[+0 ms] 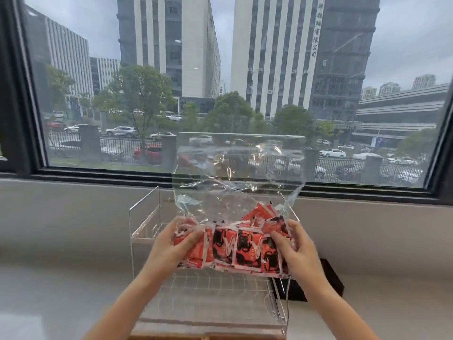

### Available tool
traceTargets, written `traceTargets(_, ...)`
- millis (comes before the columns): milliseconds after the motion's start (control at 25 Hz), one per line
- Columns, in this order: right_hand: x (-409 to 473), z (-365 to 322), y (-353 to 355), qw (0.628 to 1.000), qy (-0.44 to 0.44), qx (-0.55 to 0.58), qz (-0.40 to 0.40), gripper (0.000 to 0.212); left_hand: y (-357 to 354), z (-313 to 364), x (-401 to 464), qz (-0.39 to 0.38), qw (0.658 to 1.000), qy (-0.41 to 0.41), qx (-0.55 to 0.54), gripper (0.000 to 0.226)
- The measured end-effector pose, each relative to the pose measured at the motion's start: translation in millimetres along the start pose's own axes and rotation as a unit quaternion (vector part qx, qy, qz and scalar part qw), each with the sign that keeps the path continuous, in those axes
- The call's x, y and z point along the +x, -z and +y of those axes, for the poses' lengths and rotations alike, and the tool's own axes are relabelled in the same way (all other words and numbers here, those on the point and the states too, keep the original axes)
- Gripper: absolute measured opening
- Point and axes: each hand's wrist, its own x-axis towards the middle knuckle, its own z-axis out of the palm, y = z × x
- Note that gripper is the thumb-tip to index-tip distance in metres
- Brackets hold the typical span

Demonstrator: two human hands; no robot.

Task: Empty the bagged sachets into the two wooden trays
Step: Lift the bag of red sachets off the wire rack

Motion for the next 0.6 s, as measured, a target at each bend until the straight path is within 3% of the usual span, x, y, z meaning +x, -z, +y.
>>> traceTargets(120, -30.3, 18.7, 7.0, 0.999, -0.043, -0.004, -0.009, 0.018, -6.0, -19.9, -33.8, -0.008, 0.999, 0.045, -0.005, 0.011)
traceTargets(400, -91.8, 60.8, 15.9, 0.991, -0.133, -0.021, -0.015, 0.016, -9.6, -60.1, -100.0, -0.032, 0.984, 0.170, -0.045, 0.031)
traceTargets(600, -141.5, 97.2, 19.7, 0.974, -0.226, -0.020, -0.006, 0.019, -13.8, -91.7, -140.4, -0.066, 0.964, 0.257, -0.022, 0.012)
